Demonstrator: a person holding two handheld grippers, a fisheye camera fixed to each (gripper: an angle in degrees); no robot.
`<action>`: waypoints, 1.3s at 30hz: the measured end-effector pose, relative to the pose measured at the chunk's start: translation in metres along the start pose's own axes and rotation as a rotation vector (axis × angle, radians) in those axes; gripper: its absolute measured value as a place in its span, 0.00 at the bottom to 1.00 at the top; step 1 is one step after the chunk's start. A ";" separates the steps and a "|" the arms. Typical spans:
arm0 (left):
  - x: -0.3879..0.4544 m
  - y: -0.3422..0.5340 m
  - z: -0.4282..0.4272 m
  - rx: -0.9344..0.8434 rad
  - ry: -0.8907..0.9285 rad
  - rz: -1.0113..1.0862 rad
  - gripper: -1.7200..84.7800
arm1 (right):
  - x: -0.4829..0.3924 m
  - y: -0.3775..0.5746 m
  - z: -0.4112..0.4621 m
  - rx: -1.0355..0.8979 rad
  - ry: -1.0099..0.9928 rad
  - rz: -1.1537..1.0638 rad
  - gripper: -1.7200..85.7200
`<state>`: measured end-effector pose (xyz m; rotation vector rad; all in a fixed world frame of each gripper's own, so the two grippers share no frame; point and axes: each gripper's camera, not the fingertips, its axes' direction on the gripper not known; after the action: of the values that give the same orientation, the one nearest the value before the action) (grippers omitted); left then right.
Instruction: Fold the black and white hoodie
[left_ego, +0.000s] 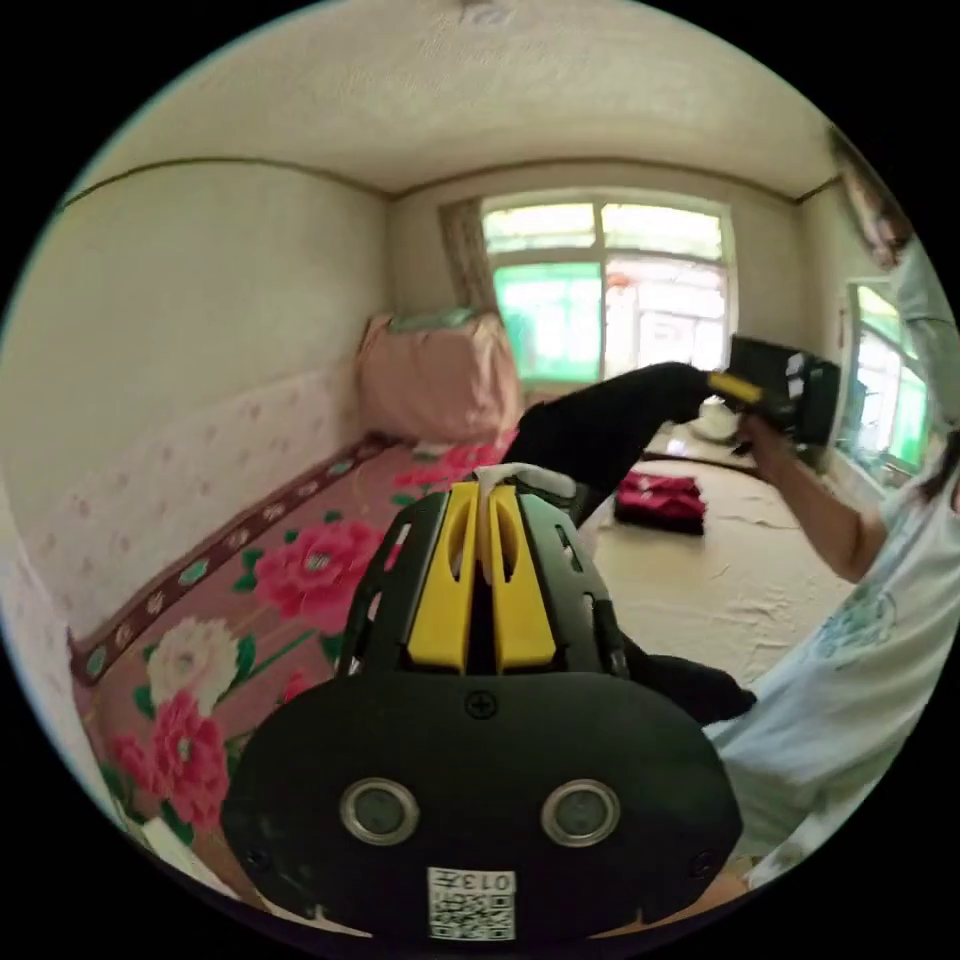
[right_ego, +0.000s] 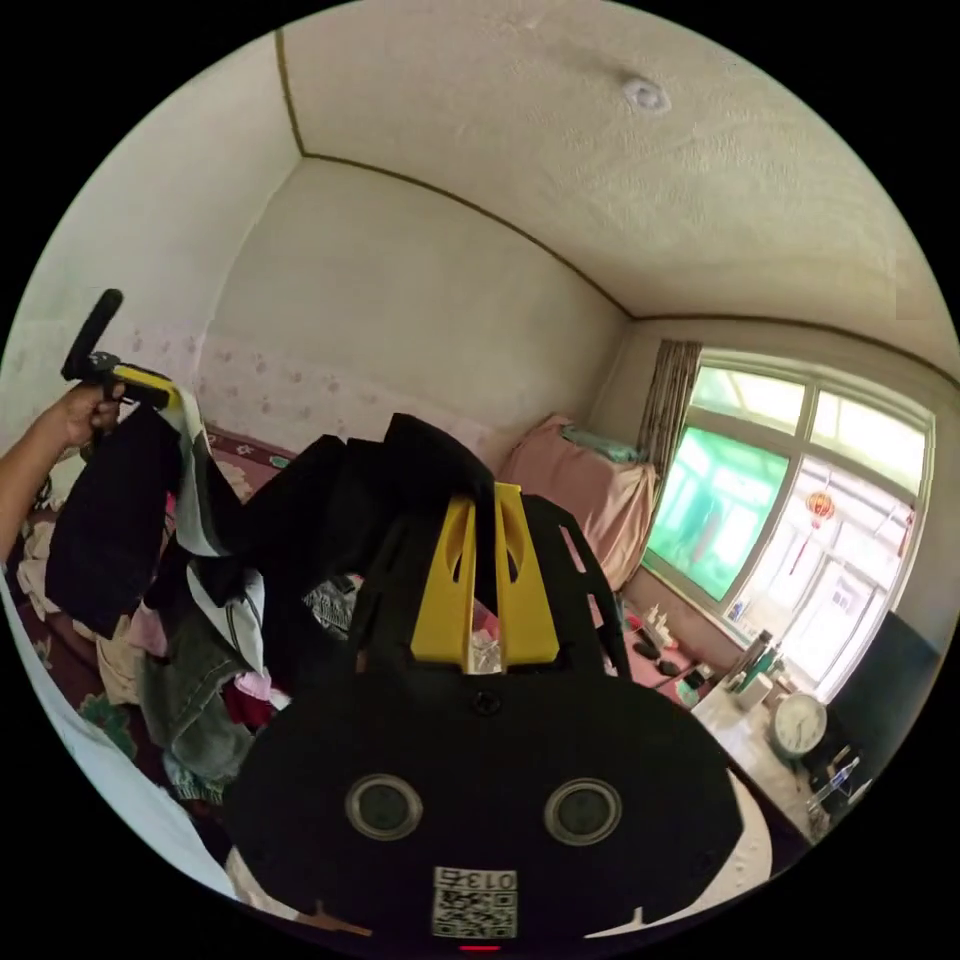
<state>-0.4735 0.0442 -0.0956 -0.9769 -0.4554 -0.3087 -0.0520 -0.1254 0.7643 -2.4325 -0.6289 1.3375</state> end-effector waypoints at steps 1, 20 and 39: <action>-0.018 0.024 0.011 -0.025 -0.035 -0.059 0.13 | -0.010 0.006 -0.010 -0.004 0.006 -0.023 0.05; 0.117 -0.079 0.168 -0.303 0.502 0.559 0.10 | -0.037 0.019 -0.172 0.213 0.012 -0.064 0.05; 0.116 -0.309 0.043 0.428 1.197 0.098 0.02 | 0.141 0.110 -0.269 0.250 -0.035 0.449 0.26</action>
<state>-0.5218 -0.0876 0.2060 -0.2716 0.6031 -0.6099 0.2696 -0.1613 0.7539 -2.4259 0.0910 1.5140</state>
